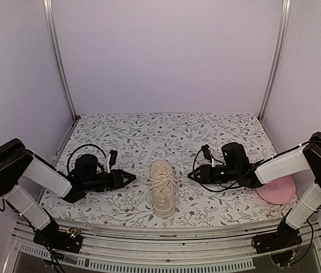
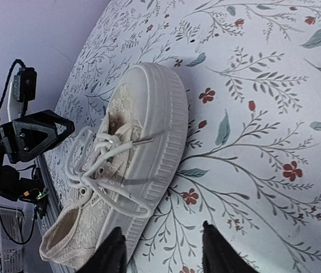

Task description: Tie the shoes

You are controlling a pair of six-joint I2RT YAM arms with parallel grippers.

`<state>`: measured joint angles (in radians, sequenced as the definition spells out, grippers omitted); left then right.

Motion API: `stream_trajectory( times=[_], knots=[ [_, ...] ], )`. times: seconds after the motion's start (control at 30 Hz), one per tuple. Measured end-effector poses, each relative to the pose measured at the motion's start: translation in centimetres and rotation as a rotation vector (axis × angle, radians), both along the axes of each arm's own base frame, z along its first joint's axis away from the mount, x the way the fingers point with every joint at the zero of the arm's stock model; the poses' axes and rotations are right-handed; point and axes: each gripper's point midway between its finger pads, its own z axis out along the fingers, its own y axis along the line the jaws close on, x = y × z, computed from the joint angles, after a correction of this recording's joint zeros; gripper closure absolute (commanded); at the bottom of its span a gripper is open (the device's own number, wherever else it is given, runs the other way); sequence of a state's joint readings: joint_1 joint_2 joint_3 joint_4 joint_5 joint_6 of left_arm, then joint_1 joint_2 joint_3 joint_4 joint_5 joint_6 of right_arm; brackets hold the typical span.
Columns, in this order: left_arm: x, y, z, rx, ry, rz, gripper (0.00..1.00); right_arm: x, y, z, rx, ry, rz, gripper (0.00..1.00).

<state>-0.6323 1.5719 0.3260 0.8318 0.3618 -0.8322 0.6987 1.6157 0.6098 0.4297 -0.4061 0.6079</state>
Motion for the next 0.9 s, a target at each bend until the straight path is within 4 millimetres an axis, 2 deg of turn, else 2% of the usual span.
stream_trajectory(
  times=[0.03,0.07,0.13,0.2,0.27,0.33,0.37,0.4,0.47,0.53,0.57,0.6,0.63,0.67,0.7,0.73,0.77,0.83,0.9],
  knots=[
    [0.5,0.4,0.0,0.014,-0.006,0.011,0.20,0.4,-0.5,0.0,-0.007,-0.005,-0.009,0.24],
    [0.9,0.5,0.3,0.026,-0.018,0.015,0.17,0.8,-0.9,0.2,-0.013,-0.018,-0.017,0.20],
    [2.0,0.4,1.6,0.047,-0.056,0.014,0.15,1.4,-1.3,1.0,-0.025,-0.043,-0.023,0.12],
    [3.6,-0.1,4.1,0.060,-0.125,0.005,0.15,2.1,-1.3,2.4,-0.039,-0.086,-0.026,0.04],
    [5.5,-0.3,7.4,0.064,-0.216,0.006,0.15,3.6,-1.2,4.7,-0.046,-0.150,-0.040,0.01],
    [7.5,1.1,9.8,0.069,-0.283,0.040,0.15,5.2,-1.8,6.6,-0.048,-0.198,-0.066,0.00],
    [7.9,1.5,10.5,0.076,-0.307,0.044,0.15,6.2,-2.5,7.2,-0.052,-0.214,-0.091,0.00],
    [9.6,4.4,10.9,0.094,-0.321,0.113,0.15,7.4,-3.7,7.7,-0.061,-0.230,-0.128,0.00],
    [11.6,9.5,11.1,0.129,-0.326,0.228,0.15,10.0,-7.6,8.0,-0.090,-0.240,-0.229,0.00],
    [12.7,15.9,10.9,0.168,-0.317,0.376,0.14,12.6,-13.4,8.0,-0.126,-0.240,-0.376,0.01],
    [12.8,19.0,10.9,0.186,-0.313,0.454,0.13,13.3,-15.9,8.1,-0.143,-0.241,-0.439,0.01],
    [12.6,21.5,11.0,0.200,-0.315,0.520,0.12,13.9,-19.6,8.3,-0.160,-0.248,-0.530,0.01],
    [12.2,24.7,11.3,0.221,-0.322,0.610,0.11,14.0,-22.7,8.6,-0.175,-0.260,-0.609,0.01],
    [11.5,27.7,11.6,0.246,-0.333,0.699,0.09,13.8,-25.0,9.0,-0.189,-0.273,-0.671,0.01],
    [10.7,29.9,12.0,0.271,-0.351,0.772,0.07,13.3,-27.8,9.4,-0.209,-0.294,-0.754,0.01],
    [10.0,31.6,12.4,0.301,-0.374,0.833,0.06,12.7,-29.9,9.9,-0.231,-0.324,-0.823,0.01],
    [9.1,32.8,12.8,0.332,-0.404,0.882,0.06,12.1,-31.1,10.2,-0.252,-0.346,-0.866,0.01],
    [8.1,33.3,12.8,0.380,-0.444,0.916,0.06,10.7,-32.7,10.8,-0.291,-0.426,-0.937,0.01],
    [7.6,33.6,11.9,0.422,-0.453,0.928,0.07,9.7,-33.5,10.6,-0.322,-0.471,-0.980,0.01]
  ],
)
